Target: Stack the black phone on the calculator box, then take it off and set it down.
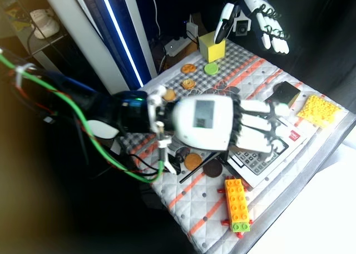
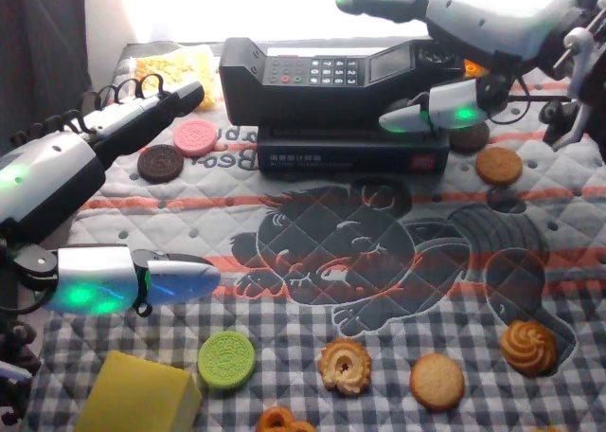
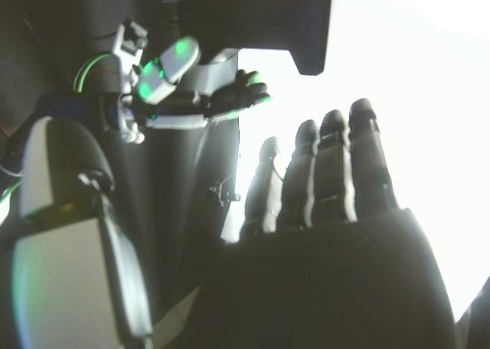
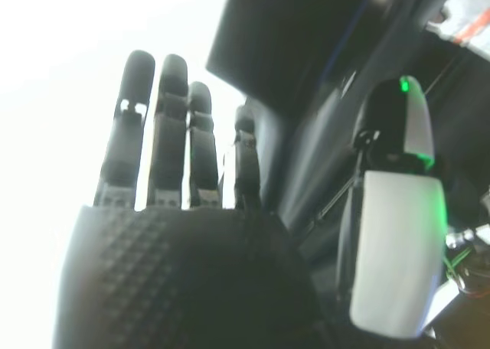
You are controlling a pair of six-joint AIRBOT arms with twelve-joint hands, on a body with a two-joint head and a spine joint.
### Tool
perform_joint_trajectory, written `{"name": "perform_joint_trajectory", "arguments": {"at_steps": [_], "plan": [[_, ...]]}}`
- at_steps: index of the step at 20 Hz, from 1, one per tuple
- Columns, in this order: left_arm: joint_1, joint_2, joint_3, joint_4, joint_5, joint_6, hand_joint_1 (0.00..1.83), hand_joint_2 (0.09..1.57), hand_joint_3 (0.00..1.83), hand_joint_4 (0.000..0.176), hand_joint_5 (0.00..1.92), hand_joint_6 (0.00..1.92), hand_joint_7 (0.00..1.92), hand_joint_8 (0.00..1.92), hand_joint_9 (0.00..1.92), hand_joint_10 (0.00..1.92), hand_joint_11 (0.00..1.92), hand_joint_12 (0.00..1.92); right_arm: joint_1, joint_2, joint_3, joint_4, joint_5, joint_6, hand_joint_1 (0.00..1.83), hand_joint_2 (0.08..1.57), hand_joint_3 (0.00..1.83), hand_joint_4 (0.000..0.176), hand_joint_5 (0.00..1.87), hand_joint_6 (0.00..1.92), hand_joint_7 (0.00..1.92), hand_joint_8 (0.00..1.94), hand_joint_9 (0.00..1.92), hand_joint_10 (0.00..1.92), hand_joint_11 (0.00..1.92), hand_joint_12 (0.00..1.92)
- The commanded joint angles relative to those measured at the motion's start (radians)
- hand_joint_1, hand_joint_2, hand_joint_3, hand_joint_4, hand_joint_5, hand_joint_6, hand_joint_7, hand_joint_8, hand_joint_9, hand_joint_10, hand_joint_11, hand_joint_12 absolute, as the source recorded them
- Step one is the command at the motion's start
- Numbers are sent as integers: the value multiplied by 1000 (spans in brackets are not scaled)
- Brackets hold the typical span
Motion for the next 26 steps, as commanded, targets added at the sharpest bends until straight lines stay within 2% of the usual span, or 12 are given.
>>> {"name": "perform_joint_trajectory", "arguments": {"at_steps": [1,2,3,4,7,8,11,13,15,18,21,26], "plan": [[-8,2,5,14,-115,-5,723,858,13,107,41,1,44,4,8,3,0,0,16,8,9,15,112,16,896,969,1,35,530,12,690,24,865,78,491,1293],[-8,2,5,14,-115,-5,732,865,15,101,45,2,42,3,7,2,0,0,16,9,12,15,112,33,940,979,1,0,657,24,835,37,996,135,598,1440],[-8,2,5,14,-114,-6,740,862,12,99,49,4,45,4,13,5,0,0,16,9,12,15,112,38,1289,1015,8,0,885,10,1122,545,1129,141,700,1349],[-8,2,5,14,-113,-6,742,870,15,100,46,2,49,5,16,6,0,0,16,9,12,15,109,45,1286,1048,9,0,940,702,1239,602,1372,190,1021,1249],[-8,2,5,14,-112,-6,730,873,12,105,49,4,59,7,20,6,0,0,16,9,12,1,107,62,1287,1047,0,0,1029,754,1268,636,1560,175,1339,946],[-8,2,5,14,-111,-6,752,863,5,118,51,4,64,7,26,7,0,0,16,9,11,-8,107,72,1277,1058,0,0,1010,816,1244,661,1540,110,1296,978],[-8,1,4,14,-110,-6,791,867,4,95,74,10,65,5,35,8,1,0,16,9,-3,-27,116,87,1273,1049,1,0,1043,781,1242,661,1483,94,1074,1191],[-8,1,5,14,-108,-6,757,873,6,127,67,6,62,3,15,0,0,0,16,29,-28,-35,151,88,1275,1055,0,0,997,860,1267,599,1495,85,1173,1020],[-8,1,5,14,-109,-6,713,877,7,116,75,7,77,6,27,5,0,0,16,71,-73,-36,231,92,1297,1038,0,0,1067,651,1284,646,1566,109,1215,1187],[-8,10,4,13,-118,-6,731,870,2,152,55,0,52,0,13,1,0,0,-6,162,-149,-38,357,92,1281,1080,2,0,984,737,1161,909,1563,178,1173,1360],[-7,24,3,13,-140,-6,730,868,1,132,88,12,58,8,0,0,0,0,-63,246,-221,-38,479,92,1284,1072,0,0,979,804,1198,807,1482,176,1133,1150],[-2,47,-9,11,-206,-6,760,898,10,147,71,1,54,0,0,0,0,0,-183,324,-308,-38,610,102,1278,1037,0,0,1071,740,1284,579,1467,199,1196,1003]]}}
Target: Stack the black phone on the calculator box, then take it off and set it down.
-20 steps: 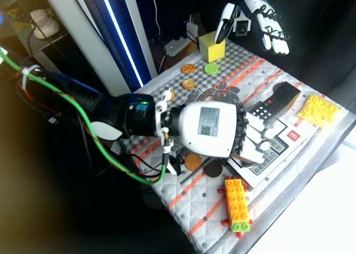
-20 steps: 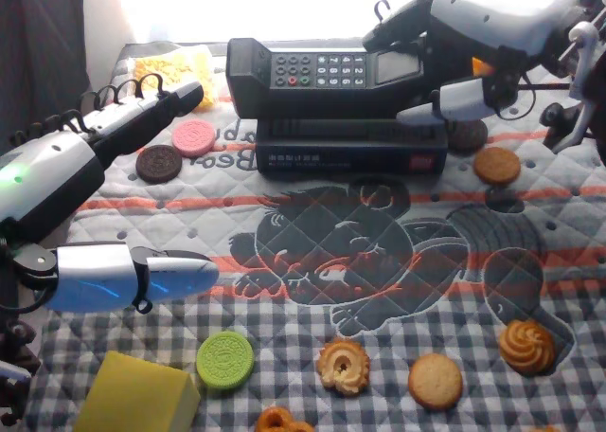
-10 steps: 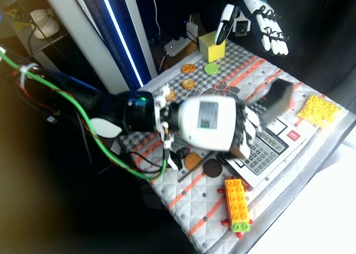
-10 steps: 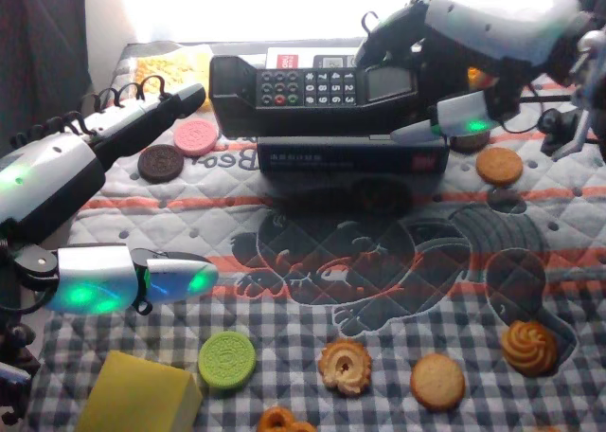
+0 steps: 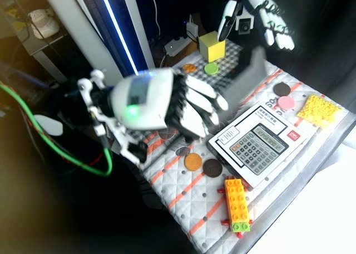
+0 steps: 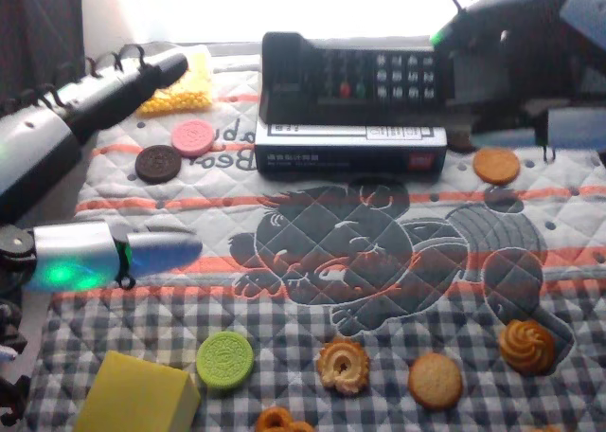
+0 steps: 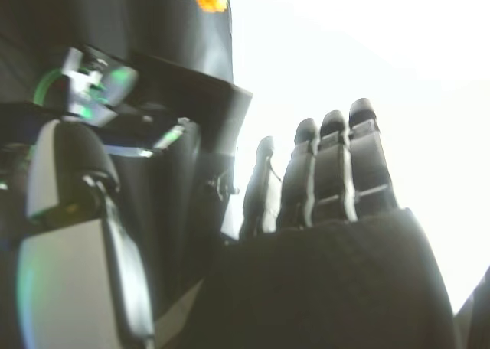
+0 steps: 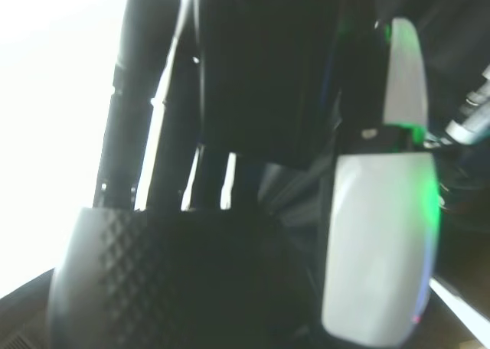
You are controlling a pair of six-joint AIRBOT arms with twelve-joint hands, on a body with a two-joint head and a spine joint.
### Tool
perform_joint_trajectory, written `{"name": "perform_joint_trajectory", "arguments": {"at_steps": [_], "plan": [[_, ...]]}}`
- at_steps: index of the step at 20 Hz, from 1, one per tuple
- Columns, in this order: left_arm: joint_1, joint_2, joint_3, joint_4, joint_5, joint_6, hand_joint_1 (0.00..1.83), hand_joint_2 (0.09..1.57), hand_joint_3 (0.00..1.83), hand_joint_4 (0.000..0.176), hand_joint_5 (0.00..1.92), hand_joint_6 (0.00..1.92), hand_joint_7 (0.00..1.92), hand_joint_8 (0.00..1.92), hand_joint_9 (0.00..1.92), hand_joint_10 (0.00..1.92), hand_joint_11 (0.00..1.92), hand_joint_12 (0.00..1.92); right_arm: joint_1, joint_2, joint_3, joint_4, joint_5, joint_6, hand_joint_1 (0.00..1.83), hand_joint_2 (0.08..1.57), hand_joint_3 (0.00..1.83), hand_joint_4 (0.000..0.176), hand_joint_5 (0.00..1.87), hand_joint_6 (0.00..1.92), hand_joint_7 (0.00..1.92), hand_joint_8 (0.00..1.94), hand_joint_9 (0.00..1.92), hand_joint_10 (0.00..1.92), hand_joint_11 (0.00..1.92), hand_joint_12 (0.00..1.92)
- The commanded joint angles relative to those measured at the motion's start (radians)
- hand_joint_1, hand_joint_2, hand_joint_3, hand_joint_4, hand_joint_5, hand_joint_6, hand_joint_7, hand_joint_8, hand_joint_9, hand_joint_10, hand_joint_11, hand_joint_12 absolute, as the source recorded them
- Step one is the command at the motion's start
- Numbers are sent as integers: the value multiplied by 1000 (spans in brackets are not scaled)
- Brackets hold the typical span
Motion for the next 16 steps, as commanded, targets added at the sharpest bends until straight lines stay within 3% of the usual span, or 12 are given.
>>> {"name": "perform_joint_trajectory", "arguments": {"at_steps": [1,4,5,6,7,8,9,10,11,13,15,16], "plan": [[-4,11,-4,12,-150,-6,766,901,10,153,69,0,46,0,0,0,0,0,-4,18,-5,36,167,8,1280,1030,0,0,1080,738,1319,496,1479,183,1221,984],[1,14,-5,37,-170,-61,740,921,14,161,61,0,30,0,0,0,0,0,-87,28,-14,37,169,59,1307,1017,0,0,1114,605,1350,523,1579,216,1277,1085],[2,16,-4,41,-175,-81,740,914,10,160,47,0,23,0,0,0,0,0,-109,28,-11,37,169,78,1306,1026,1,0,1114,553,1307,632,1592,235,1306,1073],[3,17,-4,41,-179,-86,769,912,7,173,47,1,20,0,0,0,0,0,-127,27,-9,37,169,87,1222,1046,3,0,1130,675,1444,383,1622,238,856,870],[4,18,-4,42,-180,-86,796,910,5,175,51,2,24,2,0,0,0,0,-146,27,-7,40,167,97,1199,1067,2,0,1091,775,1504,264,1625,283,795,1152],[5,19,-5,42,-179,-86,834,915,6,176,56,4,35,6,0,0,0,0,-168,27,-5,48,163,104,1278,1055,16,0,1090,573,1247,776,1578,342,1106,1116],[6,19,-5,42,-178,-86,864,914,4,176,56,3,31,3,0,0,0,0,-203,27,-3,60,159,110,1287,1073,2,0,1023,699,1178,879,1497,354,1179,1027],[5,19,-6,42,-175,-86,864,914,4,176,56,3,31,3,0,0,0,0,-228,27,-1,63,146,116,1287,1073,2,0,1023,699,1178,879,1497,354,1179,1027],[4,19,-6,42,-174,-86,845,932,10,176,65,6,39,5,0,0,0,0,-239,22,4,63,127,124,1287,1067,0,0,1004,777,1202,796,1391,392,1183,882],[5,19,-7,41,-174,-86,778,927,6,176,44,0,37,3,0,0,0,0,-245,4,21,62,81,133,1274,1079,2,0,973,852,1171,825,1379,286,1145,828],[5,19,-6,41,-170,-86,783,922,2,165,53,4,35,2,0,0,0,0,-245,-12,40,60,34,133,1215,1142,3,0,855,1175,1013,941,1184,133,957,777],[4,19,-6,41,-170,-86,782,919,1,174,53,4,21,0,0,0,0,0,-245,-22,50,55,7,133,1213,1159,1,0,777,1260,1021,953,1144,75,890,770]]}}
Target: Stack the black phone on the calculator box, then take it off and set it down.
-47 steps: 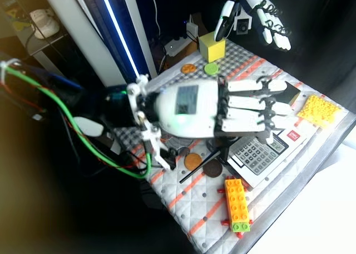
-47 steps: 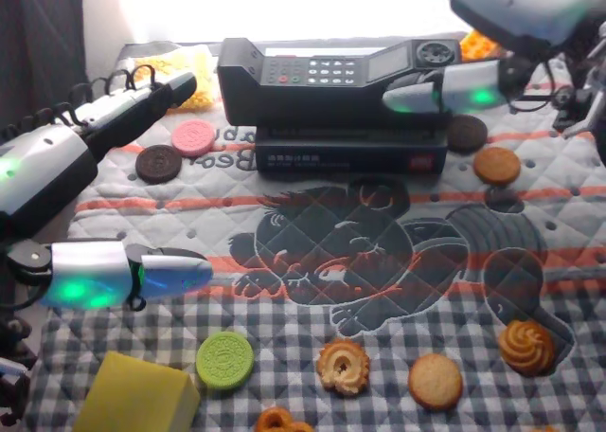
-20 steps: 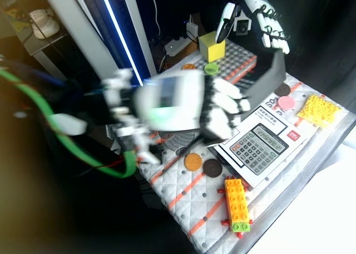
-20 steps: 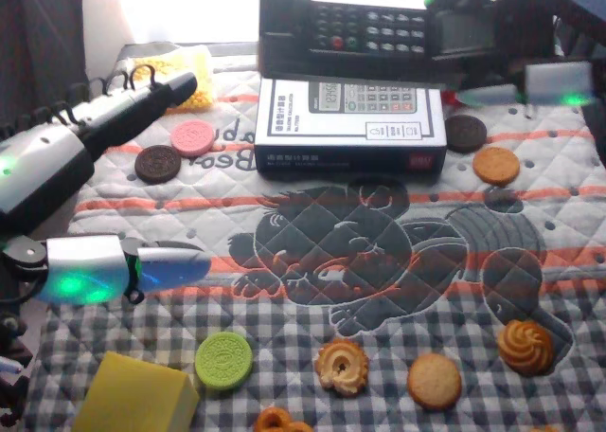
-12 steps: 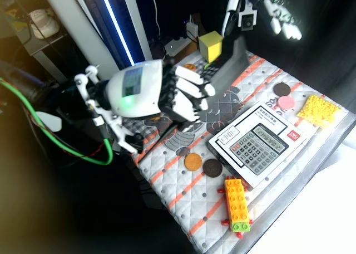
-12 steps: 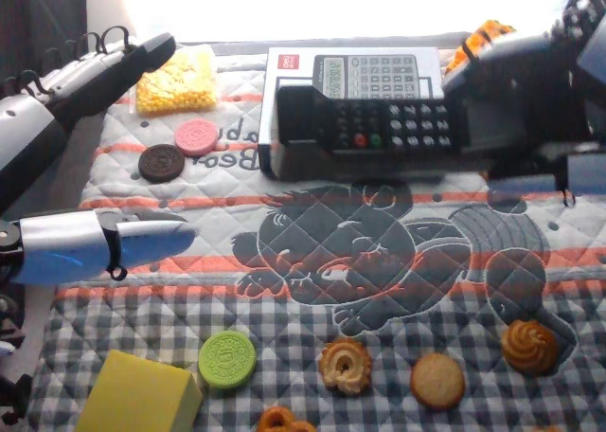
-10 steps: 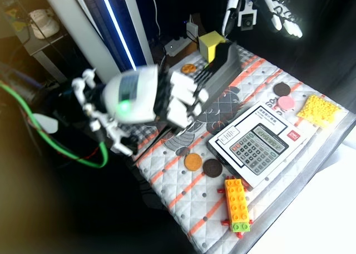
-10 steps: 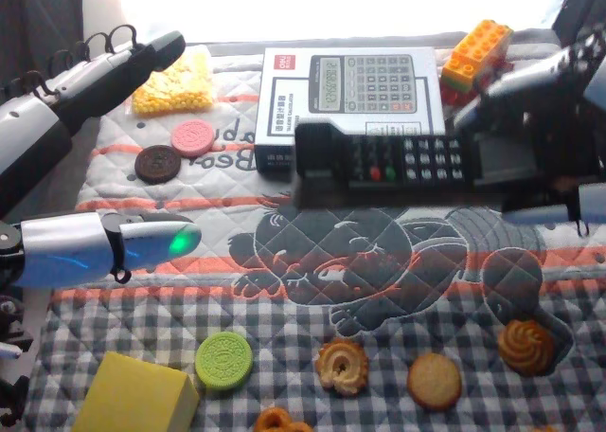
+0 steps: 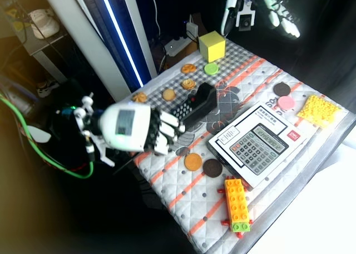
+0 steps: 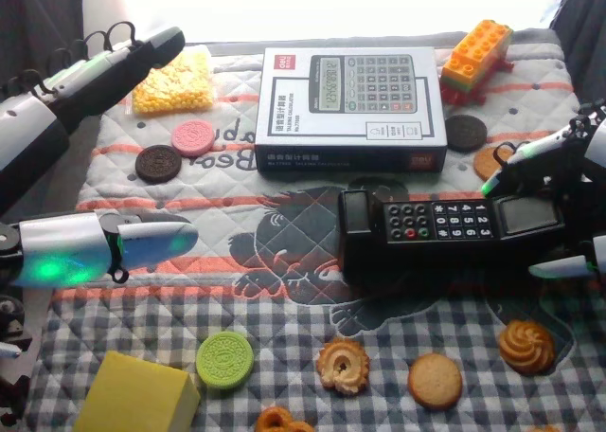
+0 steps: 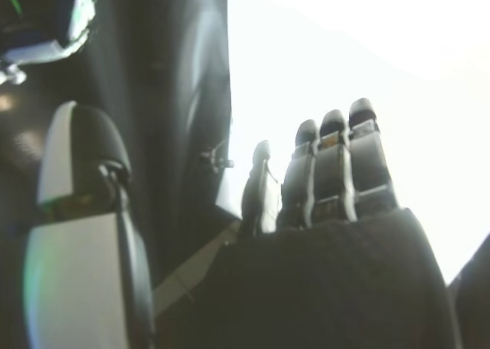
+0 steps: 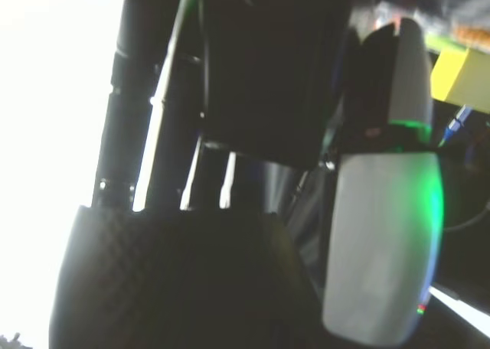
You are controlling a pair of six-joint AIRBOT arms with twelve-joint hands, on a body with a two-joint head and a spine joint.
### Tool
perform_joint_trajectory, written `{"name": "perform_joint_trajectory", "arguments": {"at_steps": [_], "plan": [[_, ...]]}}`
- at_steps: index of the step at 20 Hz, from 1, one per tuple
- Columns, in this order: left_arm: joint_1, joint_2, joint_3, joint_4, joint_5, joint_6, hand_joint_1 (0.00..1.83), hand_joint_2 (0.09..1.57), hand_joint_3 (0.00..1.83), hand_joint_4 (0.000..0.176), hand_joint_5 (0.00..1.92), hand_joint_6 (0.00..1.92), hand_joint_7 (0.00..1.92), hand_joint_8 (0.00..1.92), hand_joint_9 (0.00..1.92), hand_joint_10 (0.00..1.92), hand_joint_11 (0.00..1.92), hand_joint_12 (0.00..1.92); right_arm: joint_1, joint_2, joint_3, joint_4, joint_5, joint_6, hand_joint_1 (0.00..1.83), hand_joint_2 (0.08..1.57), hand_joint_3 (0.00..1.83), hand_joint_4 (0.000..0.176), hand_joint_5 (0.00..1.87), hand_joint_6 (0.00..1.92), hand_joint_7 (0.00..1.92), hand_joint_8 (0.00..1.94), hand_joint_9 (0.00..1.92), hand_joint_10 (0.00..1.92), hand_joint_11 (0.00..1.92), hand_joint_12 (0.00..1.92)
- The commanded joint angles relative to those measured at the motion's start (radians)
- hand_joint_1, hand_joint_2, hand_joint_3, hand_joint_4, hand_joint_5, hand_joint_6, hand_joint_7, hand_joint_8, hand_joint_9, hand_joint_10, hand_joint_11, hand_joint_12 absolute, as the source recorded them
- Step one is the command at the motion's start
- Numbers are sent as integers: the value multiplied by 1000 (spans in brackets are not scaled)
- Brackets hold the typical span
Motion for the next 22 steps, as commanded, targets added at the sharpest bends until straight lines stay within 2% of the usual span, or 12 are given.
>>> {"name": "perform_joint_trajectory", "arguments": {"at_steps": [1,2,3,5,6,7,8,14,17,20,21,22], "plan": [[-8,8,0,8,-121,-6,777,925,4,176,33,0,3,0,0,0,0,0,10,-6,7,7,73,2,1082,1131,0,0,623,473,729,361,955,14,682,772],[-8,8,0,8,-120,-6,780,925,3,176,36,3,2,0,0,0,0,0,10,-9,7,0,63,4,1006,1114,0,0,607,145,622,109,816,2,598,700],[-8,8,0,8,-120,-6,790,931,5,176,42,5,6,2,0,0,0,0,10,-11,7,-5,56,5,903,1081,1,28,527,29,478,24,633,0,532,539],[-8,8,0,8,-120,-6,790,921,0,176,51,8,17,6,0,0,0,0,10,-11,8,-7,54,11,784,1018,0,46,331,0,291,0,390,0,369,329],[-8,8,0,8,-121,-7,791,923,1,170,58,10,19,6,0,0,0,0,10,-11,8,-7,55,18,753,976,0,81,176,0,155,0,224,0,180,248],[-8,8,0,8,-124,-7,780,931,4,163,48,5,6,1,0,0,0,0,10,-9,8,-8,62,29,642,922,0,143,42,0,43,0,78,0,35,136],[-8,8,0,7,-127,-7,791,928,2,161,60,8,10,3,0,0,0,0,10,-8,6,-8,77,40,566,864,0,169,8,0,8,0,15,0,6,26],[-6,17,3,15,-188,-31,650,898,0,165,11,2,0,0,0,0,0,0,-22,50,-53,50,308,62,544,843,0,176,0,0,0,0,0,0,0,0],[5,18,39,35,-234,-198,678,856,0,176,13,4,20,7,34,11,22,12,-68,98,-92,110,443,28,601,868,6,176,0,0,0,0,0,0,0,0],[35,14,85,60,-301,-439,494,864,9,175,0,0,32,4,72,3,0,428,-126,137,-138,169,584,-27,495,968,8,176,0,0,0,0,0,0,0,0],[51,14,93,60,-329,-488,473,892,11,158,0,0,84,5,92,4,0,441,-140,141,-147,180,615,-34,698,936,0,176,0,0,0,0,0,0,0,0],[64,14,96,60,-354,-514,447,950,16,135,9,1,105,3,98,2,0,414,-149,142,-149,185,634,-35,772,902,0,147,99,10,17,1,32,4,0,0]]}}
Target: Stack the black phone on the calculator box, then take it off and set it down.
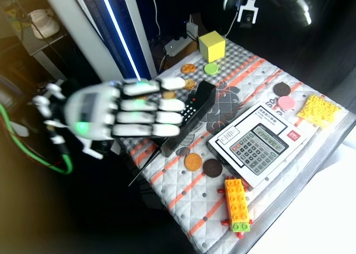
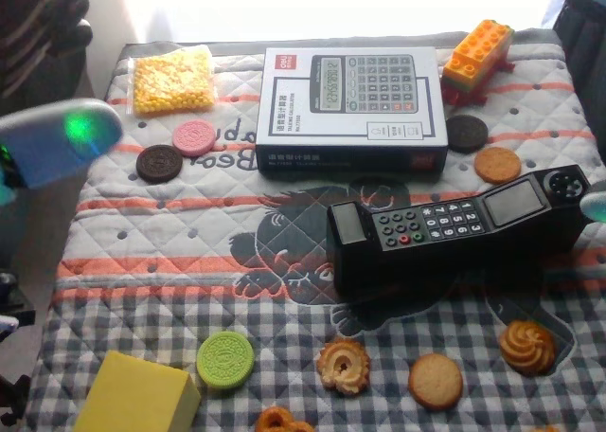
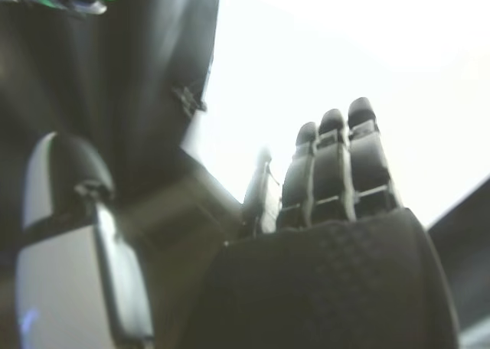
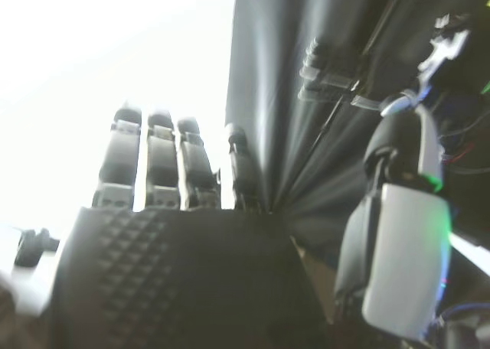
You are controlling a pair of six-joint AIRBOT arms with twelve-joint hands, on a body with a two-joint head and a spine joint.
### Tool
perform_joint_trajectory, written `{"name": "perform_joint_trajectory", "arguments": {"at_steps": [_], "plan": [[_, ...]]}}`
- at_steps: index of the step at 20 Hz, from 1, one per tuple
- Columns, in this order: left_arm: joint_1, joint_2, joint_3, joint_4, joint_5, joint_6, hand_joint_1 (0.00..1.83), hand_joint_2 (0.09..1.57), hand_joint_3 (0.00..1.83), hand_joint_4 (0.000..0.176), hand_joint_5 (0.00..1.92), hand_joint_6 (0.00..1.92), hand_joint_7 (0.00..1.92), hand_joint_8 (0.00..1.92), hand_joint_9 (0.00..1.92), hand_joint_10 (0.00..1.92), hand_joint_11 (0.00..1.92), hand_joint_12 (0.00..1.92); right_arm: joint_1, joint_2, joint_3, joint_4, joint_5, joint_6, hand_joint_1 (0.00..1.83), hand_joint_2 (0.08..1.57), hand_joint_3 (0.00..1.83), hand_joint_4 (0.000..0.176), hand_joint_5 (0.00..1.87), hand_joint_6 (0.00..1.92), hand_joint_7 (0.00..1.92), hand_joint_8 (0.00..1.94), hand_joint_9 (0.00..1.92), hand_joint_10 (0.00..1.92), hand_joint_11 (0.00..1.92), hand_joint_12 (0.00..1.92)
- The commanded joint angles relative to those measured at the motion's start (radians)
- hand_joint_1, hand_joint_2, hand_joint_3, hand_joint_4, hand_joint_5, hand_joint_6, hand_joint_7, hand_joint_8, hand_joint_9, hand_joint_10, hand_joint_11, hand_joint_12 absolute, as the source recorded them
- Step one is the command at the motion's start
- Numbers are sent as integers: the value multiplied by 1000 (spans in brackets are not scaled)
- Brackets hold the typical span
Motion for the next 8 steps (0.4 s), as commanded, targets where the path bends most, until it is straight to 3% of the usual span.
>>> {"name": "perform_joint_trajectory", "arguments": {"at_steps": [1,2,3,4,5,6,7,8], "plan": [[1,2,6,3,-183,-35,426,988,12,86,64,8,118,2,75,3,0,303,6,5,-4,19,145,0,731,939,11,113,64,2,3,0,6,0,0,0],[9,0,12,3,-212,-67,396,983,3,63,74,3,117,1,76,2,0,340,6,5,-7,18,155,0,665,958,16,97,52,0,0,0,31,10,51,21],[16,-4,20,4,-240,-108,333,971,2,6,49,0,135,0,115,1,0,495,5,5,-10,16,172,0,599,958,5,32,110,5,86,7,154,20,153,56],[24,-10,30,6,-273,-158,196,1044,17,0,9,0,95,0,105,0,0,442,4,5,-16,12,199,0,639,1005,5,0,166,7,175,9,236,16,197,62],[32,-13,36,7,-294,-187,176,1127,25,0,13,2,115,5,120,4,0,356,1,6,-19,8,220,0,607,1039,3,0,173,2,212,5,333,15,243,63],[41,-20,45,8,-327,-227,34,1153,17,0,100,20,101,1,119,2,0,278,-3,8,-24,3,254,-1,554,1087,17,1,80,0,206,0,296,3,284,75],[46,-26,51,15,-364,-256,67,1176,18,48,107,15,105,3,106,1,12,265,-4,13,-32,-1,279,-16,633,1167,15,2,15,0,138,0,263,0,250,56],[48,-30,54,23,-394,-265,36,1228,10,80,151,10,97,0,106,1,20,278,-4,17,-39,-1,279,-23,718,1198,14,0,18,4,151,8,234,0,193,30]]}}
